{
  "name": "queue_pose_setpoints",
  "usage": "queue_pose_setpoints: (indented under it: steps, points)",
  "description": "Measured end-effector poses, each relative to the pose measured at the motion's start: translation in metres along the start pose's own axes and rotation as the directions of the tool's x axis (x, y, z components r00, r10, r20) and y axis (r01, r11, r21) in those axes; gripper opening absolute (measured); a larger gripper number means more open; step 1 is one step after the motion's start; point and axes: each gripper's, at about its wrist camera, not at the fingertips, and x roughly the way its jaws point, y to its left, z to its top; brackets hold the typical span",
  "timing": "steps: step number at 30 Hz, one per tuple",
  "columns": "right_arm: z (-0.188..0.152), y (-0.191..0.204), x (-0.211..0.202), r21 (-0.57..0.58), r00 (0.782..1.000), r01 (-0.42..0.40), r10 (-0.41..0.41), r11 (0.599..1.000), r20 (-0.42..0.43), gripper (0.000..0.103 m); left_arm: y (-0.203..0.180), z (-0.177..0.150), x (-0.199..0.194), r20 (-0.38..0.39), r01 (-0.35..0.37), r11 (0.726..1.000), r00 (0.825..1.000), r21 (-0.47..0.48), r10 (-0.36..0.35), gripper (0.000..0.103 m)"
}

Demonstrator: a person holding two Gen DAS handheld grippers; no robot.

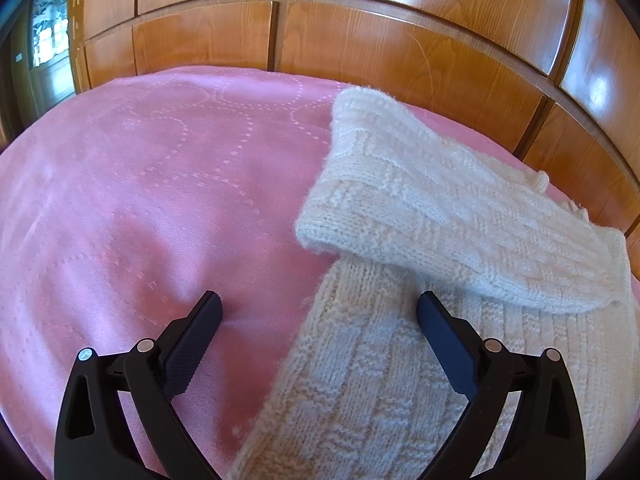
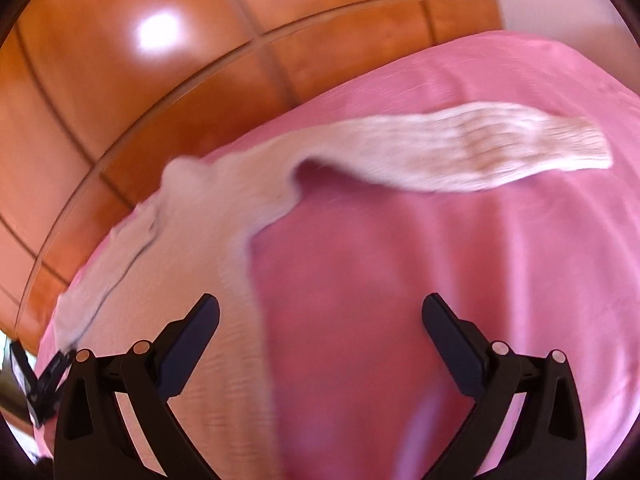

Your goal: Fold small clothes

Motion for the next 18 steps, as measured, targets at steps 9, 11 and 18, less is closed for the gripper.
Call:
queue_pose_setpoints:
  steps: [9, 11, 18]
  points:
    - [0.037, -0.100, -0.004, 0.326, 0.998, -0.009, -0.011, 0.945, 0.058, 0.084, -0.006, -0.025, -0.046, 0.036, 0.042, 0.995, 0.998, 0.091, -0.046, 0.097]
    - [0.046, -0.117, -0.003, 0.383, 0.996, -0.016, -0.017, 0.923, 0.083, 0.084, -0.012, -0.037, -0.056, 0.043, 0.049, 0.988, 0.998, 0.148, -0.056, 0.097]
    - [0.076, -0.155, 0.007, 0.536, 0.989, -0.018, -0.063, 0.844, 0.133, 0.070, -0.015, -0.042, -0.035, -0.059, 0.086, 0.983, 0.995, 0.161, -0.077, 0.097]
